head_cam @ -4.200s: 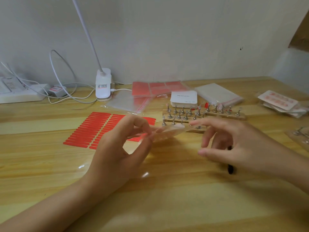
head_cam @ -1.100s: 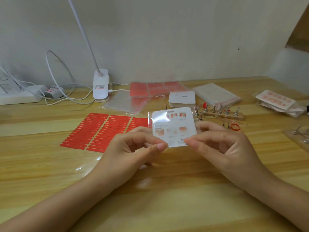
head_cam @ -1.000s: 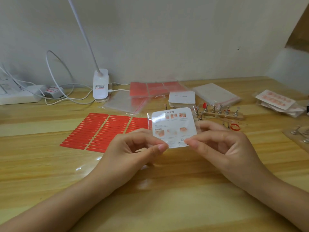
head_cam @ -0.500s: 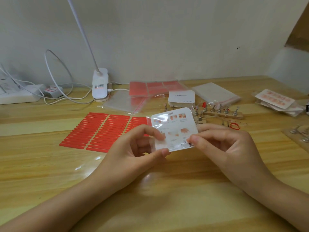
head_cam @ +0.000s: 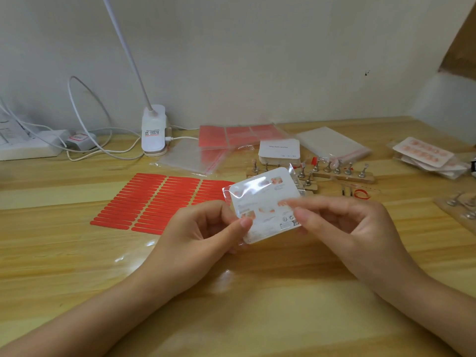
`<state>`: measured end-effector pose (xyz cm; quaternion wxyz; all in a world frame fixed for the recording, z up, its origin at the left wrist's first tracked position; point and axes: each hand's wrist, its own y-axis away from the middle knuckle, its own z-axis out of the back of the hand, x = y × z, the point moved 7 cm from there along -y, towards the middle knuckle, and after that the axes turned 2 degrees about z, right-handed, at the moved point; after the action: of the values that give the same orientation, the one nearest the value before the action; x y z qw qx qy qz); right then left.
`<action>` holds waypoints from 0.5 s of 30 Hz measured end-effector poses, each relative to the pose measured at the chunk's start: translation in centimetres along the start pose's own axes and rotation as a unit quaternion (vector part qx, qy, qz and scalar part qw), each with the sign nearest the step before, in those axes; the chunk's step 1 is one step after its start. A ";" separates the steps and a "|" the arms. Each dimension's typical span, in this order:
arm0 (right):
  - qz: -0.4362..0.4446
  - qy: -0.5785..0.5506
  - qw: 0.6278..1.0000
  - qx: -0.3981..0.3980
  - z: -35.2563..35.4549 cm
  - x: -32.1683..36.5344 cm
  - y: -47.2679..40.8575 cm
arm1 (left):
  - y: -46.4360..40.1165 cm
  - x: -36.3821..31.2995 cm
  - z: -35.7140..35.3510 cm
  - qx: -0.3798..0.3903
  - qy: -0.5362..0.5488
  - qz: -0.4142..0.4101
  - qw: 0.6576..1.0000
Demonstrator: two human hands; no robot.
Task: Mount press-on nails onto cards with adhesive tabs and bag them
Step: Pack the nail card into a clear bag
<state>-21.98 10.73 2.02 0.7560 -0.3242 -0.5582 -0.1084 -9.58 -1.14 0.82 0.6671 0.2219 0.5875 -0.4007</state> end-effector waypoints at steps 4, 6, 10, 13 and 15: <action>0.009 0.012 1.000 0.006 0.0 0.3 0.0 | 0.1 -0.1 -0.1 0.004 -0.002 -0.007 1.000; 0.006 0.011 1.000 -0.009 0.2 0.2 -0.1 | 0.2 -0.1 -0.2 0.006 -0.008 -0.010 1.000; 0.005 0.013 0.999 -0.051 0.9 0.0 -0.3 | 0.4 -0.2 -0.5 0.009 -0.008 -0.014 1.000; 0.003 0.003 0.997 -0.075 1.2 -0.1 -0.4 | 0.4 -0.4 -0.6 0.008 -0.010 -0.014 1.000; 0.004 -0.002 0.997 -0.080 1.2 -0.2 -0.4 | 0.4 -0.5 -0.5 0.005 -0.014 -0.013 1.000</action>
<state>-23.19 11.07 2.14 0.7269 -0.3859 -0.5482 -0.1491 -9.59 -0.36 1.11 0.6692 0.2120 0.5788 -0.4150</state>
